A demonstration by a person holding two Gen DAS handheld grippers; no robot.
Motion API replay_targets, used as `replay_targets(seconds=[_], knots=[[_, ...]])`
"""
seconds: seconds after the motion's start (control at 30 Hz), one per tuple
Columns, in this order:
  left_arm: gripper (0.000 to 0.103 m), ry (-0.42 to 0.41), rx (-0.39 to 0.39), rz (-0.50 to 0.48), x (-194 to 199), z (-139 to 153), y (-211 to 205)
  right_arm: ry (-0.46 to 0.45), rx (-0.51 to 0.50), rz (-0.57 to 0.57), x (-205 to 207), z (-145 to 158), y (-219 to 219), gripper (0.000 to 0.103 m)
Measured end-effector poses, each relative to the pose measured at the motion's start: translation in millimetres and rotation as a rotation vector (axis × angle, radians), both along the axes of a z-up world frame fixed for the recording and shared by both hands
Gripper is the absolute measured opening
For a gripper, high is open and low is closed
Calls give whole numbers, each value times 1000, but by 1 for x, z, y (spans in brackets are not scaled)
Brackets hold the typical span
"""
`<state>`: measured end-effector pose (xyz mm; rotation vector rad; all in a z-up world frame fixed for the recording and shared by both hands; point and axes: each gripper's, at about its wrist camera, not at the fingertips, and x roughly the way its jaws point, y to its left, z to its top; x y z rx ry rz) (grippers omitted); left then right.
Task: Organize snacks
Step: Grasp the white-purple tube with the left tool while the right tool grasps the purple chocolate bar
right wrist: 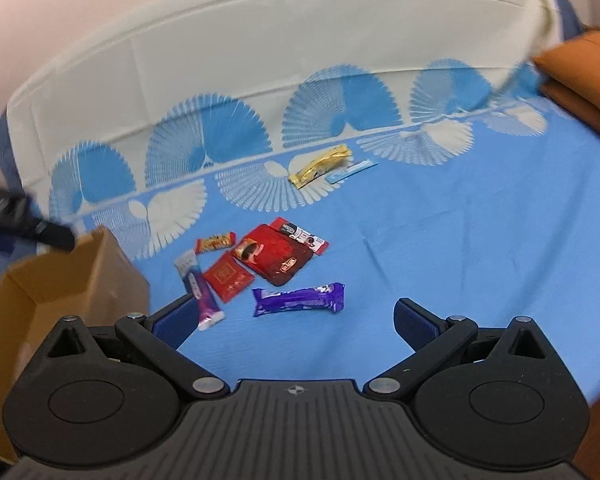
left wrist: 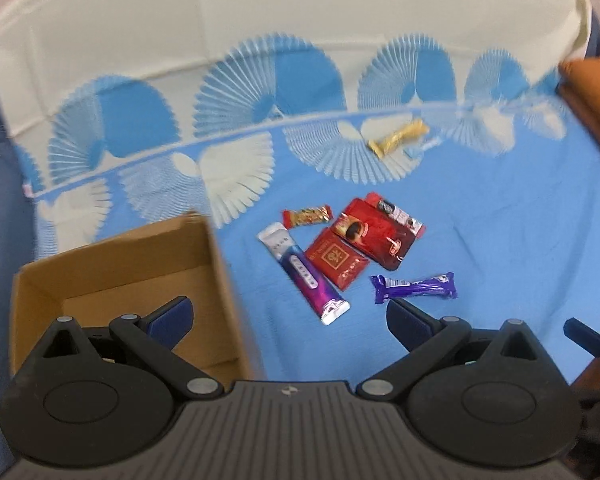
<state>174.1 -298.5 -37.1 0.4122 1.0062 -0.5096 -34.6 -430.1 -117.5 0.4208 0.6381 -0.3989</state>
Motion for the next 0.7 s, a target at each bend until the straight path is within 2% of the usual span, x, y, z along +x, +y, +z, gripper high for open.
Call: replay_targets(seconds=[0.17, 0.3, 0.4, 0.57, 0.7], knots=[[103, 61, 82, -10, 40, -52, -50, 95, -29, 149, 51, -46, -30, 103], [103, 219, 97, 49, 71, -99, -73, 164, -34, 224, 90, -80, -52, 103], [103, 337, 118, 56, 89, -132, -87, 170, -64, 271, 111, -95, -58, 103], [103, 392, 180, 99, 110, -172, -96, 184, -160, 419, 141, -116, -57, 103], [103, 439, 197, 138, 125, -197, -94, 237, -152, 493, 160, -136, -59, 103]])
